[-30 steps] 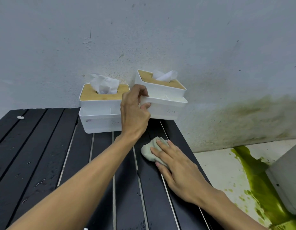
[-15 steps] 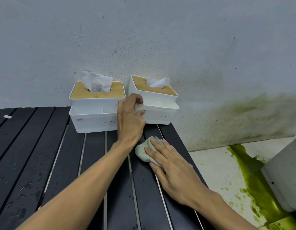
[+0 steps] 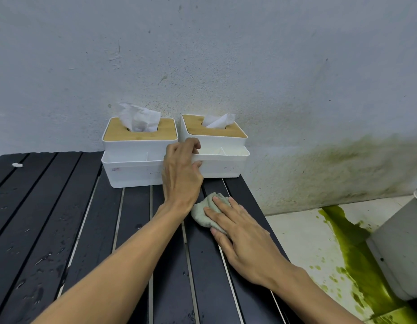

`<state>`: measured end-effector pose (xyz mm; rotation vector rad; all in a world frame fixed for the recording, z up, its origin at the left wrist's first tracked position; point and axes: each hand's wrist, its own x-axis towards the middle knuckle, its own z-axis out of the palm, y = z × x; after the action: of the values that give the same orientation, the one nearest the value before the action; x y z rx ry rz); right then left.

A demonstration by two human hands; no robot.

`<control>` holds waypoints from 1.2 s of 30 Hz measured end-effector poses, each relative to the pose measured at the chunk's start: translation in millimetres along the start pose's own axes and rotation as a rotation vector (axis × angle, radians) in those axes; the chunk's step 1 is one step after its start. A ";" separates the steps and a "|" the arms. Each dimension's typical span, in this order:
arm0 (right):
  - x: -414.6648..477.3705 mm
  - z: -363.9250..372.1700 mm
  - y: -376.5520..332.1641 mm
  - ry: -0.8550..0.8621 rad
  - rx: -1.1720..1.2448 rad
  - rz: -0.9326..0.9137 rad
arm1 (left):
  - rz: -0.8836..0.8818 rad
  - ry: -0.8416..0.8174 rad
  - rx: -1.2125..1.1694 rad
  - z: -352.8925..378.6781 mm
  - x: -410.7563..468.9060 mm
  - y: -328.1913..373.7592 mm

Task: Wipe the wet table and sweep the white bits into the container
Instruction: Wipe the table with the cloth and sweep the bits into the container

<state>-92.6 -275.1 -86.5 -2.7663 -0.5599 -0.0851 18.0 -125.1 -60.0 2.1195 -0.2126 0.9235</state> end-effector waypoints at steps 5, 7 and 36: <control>0.0 -1.2 -1.1 -0.010 -0.008 0.003 | -0.001 0.012 0.076 -2.5 -1.7 -4.6; 0.2 -1.4 -1.2 -0.012 -0.004 0.001 | 0.010 0.007 0.082 -2.7 -0.4 -6.7; -1.6 -0.6 -1.6 0.012 -0.013 0.013 | -0.069 -0.100 0.095 -128.6 -1.5 -112.3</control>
<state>-94.7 -274.5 -85.7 -2.7797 -0.5399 -0.1023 -4.5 43.4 -75.5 2.2489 -0.1476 0.8029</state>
